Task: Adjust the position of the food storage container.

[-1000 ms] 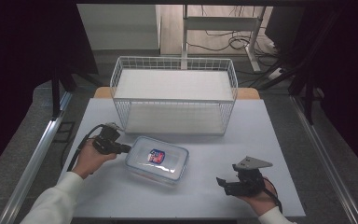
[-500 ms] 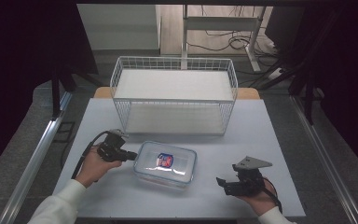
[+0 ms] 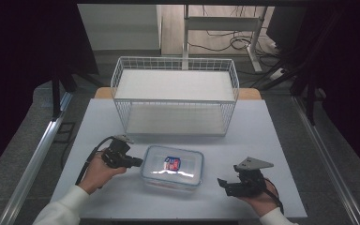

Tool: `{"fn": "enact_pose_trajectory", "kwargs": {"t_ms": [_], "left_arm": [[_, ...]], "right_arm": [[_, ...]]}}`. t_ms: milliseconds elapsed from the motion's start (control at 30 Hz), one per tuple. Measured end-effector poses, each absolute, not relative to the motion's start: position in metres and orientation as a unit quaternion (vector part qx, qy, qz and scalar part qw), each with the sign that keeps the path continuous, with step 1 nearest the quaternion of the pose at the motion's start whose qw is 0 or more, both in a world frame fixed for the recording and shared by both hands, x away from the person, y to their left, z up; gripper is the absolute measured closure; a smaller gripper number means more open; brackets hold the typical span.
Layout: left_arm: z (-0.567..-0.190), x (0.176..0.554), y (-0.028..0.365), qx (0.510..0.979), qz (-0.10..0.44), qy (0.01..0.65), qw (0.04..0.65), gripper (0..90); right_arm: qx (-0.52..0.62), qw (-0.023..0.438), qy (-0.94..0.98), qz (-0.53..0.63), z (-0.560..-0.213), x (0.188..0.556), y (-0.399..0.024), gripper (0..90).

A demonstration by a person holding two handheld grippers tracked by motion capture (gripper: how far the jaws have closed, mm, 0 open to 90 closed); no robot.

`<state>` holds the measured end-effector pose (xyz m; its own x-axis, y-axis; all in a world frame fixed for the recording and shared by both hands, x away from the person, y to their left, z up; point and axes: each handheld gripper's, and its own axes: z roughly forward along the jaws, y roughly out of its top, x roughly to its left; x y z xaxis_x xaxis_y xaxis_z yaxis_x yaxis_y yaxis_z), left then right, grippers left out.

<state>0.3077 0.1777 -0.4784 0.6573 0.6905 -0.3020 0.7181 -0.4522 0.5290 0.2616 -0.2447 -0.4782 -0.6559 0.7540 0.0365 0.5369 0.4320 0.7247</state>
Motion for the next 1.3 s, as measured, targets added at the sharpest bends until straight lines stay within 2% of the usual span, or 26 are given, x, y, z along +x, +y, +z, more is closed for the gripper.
{"fn": "enact_pose_trajectory", "kwargs": {"t_ms": [267,533,733,800,900,933,967,1033,1133,1300], "left_arm": [[-0.479,0.304,0.17,0.853,-0.028,0.406,0.327,90.0],[-0.482,0.297,0.175,0.84,-0.003,0.419,0.344,90.0],[-0.482,0.268,0.189,0.816,0.018,0.433,0.382,88.0],[-0.481,0.262,0.193,0.812,0.039,0.435,0.388,82.2],[-0.479,0.257,0.195,0.8,0.058,0.442,0.401,61.8],[-0.478,0.255,0.198,0.793,0.066,0.449,0.406,61.8],[-0.477,0.253,0.2,0.786,0.069,0.457,0.411,48.6],[-0.479,0.252,0.202,0.778,0.069,0.468,0.413,41.5],[-0.48,0.253,0.204,0.774,0.06,0.473,0.417,34.2],[-0.481,0.254,0.205,0.768,0.045,0.477,0.426,28.9]], "right_arm": [[0.392,0.149,0.83,0.368,-0.478,0.262,-0.247,19.4],[0.392,0.152,0.828,0.371,-0.477,0.262,-0.248,19.4],[0.394,0.153,0.825,0.375,-0.476,0.263,-0.25,19.4],[0.394,0.153,0.825,0.375,-0.476,0.263,-0.25,19.4],[0.393,0.154,0.826,0.375,-0.475,0.262,-0.249,19.4],[0.393,0.154,0.826,0.374,-0.475,0.262,-0.249,19.4],[0.393,0.155,0.826,0.373,-0.476,0.262,-0.249,19.4],[0.392,0.156,0.827,0.372,-0.476,0.263,-0.248,19.4],[0.392,0.155,0.827,0.371,-0.476,0.263,-0.248,19.4],[0.391,0.153,0.827,0.373,-0.476,0.264,-0.249,19.4]]}}
